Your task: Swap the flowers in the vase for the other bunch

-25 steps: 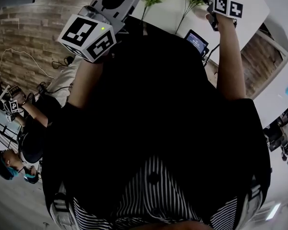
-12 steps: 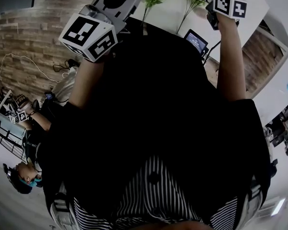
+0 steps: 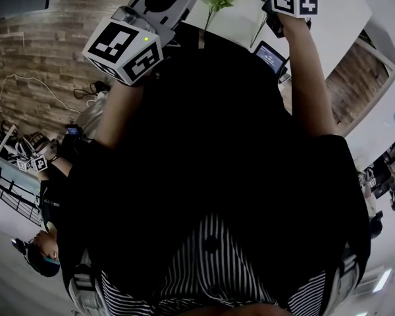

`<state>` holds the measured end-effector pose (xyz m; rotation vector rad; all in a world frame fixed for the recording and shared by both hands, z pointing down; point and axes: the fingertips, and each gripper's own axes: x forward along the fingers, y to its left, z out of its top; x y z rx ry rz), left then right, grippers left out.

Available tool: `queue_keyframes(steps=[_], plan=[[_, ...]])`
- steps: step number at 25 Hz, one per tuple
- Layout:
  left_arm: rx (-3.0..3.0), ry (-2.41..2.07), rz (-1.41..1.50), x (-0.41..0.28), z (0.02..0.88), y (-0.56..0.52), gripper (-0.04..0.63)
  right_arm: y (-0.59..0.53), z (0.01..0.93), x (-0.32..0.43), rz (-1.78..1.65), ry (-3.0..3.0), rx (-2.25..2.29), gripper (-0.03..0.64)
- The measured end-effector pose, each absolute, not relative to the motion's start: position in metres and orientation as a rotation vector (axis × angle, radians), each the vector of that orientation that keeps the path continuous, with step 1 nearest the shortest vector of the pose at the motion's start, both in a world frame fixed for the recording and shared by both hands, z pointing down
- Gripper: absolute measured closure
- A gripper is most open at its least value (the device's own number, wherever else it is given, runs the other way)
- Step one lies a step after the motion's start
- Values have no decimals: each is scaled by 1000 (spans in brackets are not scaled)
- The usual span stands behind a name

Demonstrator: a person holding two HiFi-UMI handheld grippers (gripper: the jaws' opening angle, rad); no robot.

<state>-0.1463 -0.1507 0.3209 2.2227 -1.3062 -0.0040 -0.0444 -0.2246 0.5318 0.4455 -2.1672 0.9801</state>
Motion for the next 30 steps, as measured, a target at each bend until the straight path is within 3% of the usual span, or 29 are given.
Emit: queue_keyframes(steps=[12,18,21,30], plan=[[2203,-1318,-14,-200,320,-131,595,-192,634,-92,950,-1876,395,338],[2204,-1330,-12,-213,317,-128,595,-178,657,-89,987,-1818,363,457],[2215,-1339,-20,-216,311,-129,595,-178,647,-96,1066,-1865,366,582],[2241,-1297,-18,-209,313,-137,595,-198,565,-116,1172,-2132,417,600]])
